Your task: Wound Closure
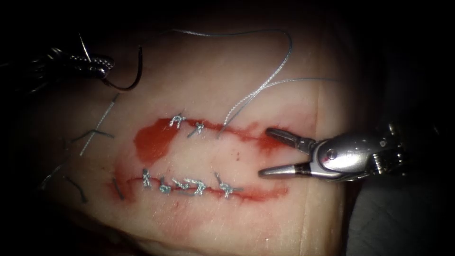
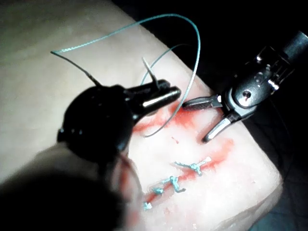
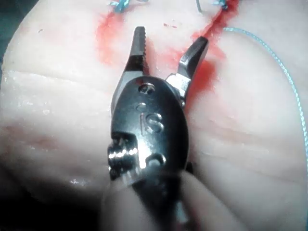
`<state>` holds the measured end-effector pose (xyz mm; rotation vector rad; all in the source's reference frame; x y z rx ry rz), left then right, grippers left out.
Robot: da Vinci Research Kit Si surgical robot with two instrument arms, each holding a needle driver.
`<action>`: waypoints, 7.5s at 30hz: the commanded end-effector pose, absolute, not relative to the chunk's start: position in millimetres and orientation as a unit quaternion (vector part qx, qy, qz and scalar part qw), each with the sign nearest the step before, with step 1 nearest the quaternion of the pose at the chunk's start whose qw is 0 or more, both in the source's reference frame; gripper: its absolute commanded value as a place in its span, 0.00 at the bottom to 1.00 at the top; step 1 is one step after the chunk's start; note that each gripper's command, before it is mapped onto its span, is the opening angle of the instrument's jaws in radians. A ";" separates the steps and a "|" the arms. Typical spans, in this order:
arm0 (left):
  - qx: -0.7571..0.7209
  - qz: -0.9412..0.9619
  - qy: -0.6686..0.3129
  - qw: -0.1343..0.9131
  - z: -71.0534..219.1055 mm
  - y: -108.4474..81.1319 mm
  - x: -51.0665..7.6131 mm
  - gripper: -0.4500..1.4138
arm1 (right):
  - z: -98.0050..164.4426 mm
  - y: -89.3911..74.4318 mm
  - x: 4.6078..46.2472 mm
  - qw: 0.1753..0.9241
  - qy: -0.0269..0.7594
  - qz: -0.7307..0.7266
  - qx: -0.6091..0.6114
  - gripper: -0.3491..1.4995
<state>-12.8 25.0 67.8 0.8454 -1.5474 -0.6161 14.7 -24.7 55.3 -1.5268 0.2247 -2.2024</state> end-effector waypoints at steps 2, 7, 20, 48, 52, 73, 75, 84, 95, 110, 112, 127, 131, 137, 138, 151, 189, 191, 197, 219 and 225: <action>0.363 -0.265 -0.667 0.595 68.4 25.1 -13.4 0.00 | 55.9 -24.4 17.8 0.245 0.058 -0.797 -0.549 0.46; 0.362 -0.265 -0.667 0.595 68.4 25.1 -13.5 0.00 | 56.9 -23.9 21.1 0.269 0.027 -0.801 -0.534 0.41; 0.360 -0.267 -0.667 0.596 68.2 24.8 -13.8 0.00 | 58.2 -24.4 21.8 0.268 0.050 -0.830 -0.487 0.00; 0.365 -0.266 -0.656 0.605 69.0 24.5 -14.2 0.00 | 41.6 -9.9 2.3 0.337 -0.158 -0.713 -0.594 0.00; 0.365 -0.266 -0.656 0.605 69.0 24.5 -14.2 0.00 | 41.6 -9.9 3.1 0.317 -0.150 -0.704 -0.617 0.13; 0.372 -0.270 -0.653 0.602 69.0 24.4 -14.2 0.00 | 52.0 -27.3 11.4 0.206 0.214 -0.751 -0.590 0.75; 0.373 -0.269 -0.653 0.602 68.9 24.3 -14.2 0.00 | 51.5 -28.4 10.9 0.230 0.250 -0.732 -0.590 0.72; 0.374 -0.270 -0.652 0.601 68.9 24.3 -14.2 0.00 | 51.5 -31.4 8.1 0.165 0.318 -0.718 -0.596 0.88; 0.373 -0.271 -0.652 0.602 69.0 24.2 -14.3 0.00 | 49.4 -27.3 8.2 0.193 0.253 -0.743 -0.589 0.78; 0.372 -0.271 -0.652 0.602 69.0 24.2 -14.5 0.00 | 51.9 -24.0 16.9 0.227 0.087 -0.786 -0.568 0.55; 0.374 -0.273 -0.651 0.601 69.1 24.2 -14.6 0.00 | 52.6 -23.8 17.8 0.226 0.073 -0.790 -0.565 0.46; 0.374 -0.273 -0.651 0.601 68.9 24.1 -14.6 0.00 | 57.6 -25.2 21.6 0.181 0.003 -0.829 -0.528 0.23; 0.376 -0.275 -0.650 0.600 68.9 24.2 -14.6 0.00 | 57.4 -25.1 21.7 0.175 0.000 -0.833 -0.525 0.24; 0.376 -0.275 -0.650 0.601 68.9 24.2 -14.6 0.00 | 57.5 -25.5 22.0 0.170 -0.001 -0.835 -0.524 0.21; 0.376 -0.275 -0.650 0.600 68.9 24.2 -14.6 0.00 | 57.5 -25.5 22.0 0.170 0.000 -0.835 -0.523 0.20; 0.378 -0.277 -0.649 0.600 68.9 24.1 -14.7 0.00 | 55.3 -24.0 20.5 0.202 0.082 -0.820 -0.530 0.00; 0.380 -0.280 -0.640 0.607 69.9 23.4 -15.4 0.00 | 50.0 -8.4 -10.9 0.183 -0.143 -0.849 -0.475 0.00; 0.379 -0.280 -0.640 0.607 69.9 23.4 -15.4 0.00 | 49.8 -8.7 -10.1 0.172 -0.138 -0.858 -0.465 0.00; 0.379 -0.280 -0.640 0.607 69.9 23.4 -15.5 0.00 | 49.4 -10.5 -5.1 0.167 -0.088 -0.839 -0.510 0.00; 0.381 -0.281 -0.639 0.606 70.0 23.4 -15.5 0.00 | 44.5 -18.9 8.3 0.207 0.003 -0.711 -0.673 0.82; 0.380 -0.282 -0.639 0.606 70.1 23.4 -15.6 0.00 | 43.8 -20.8 11.0 0.225 0.035 -0.695 -0.682 0.74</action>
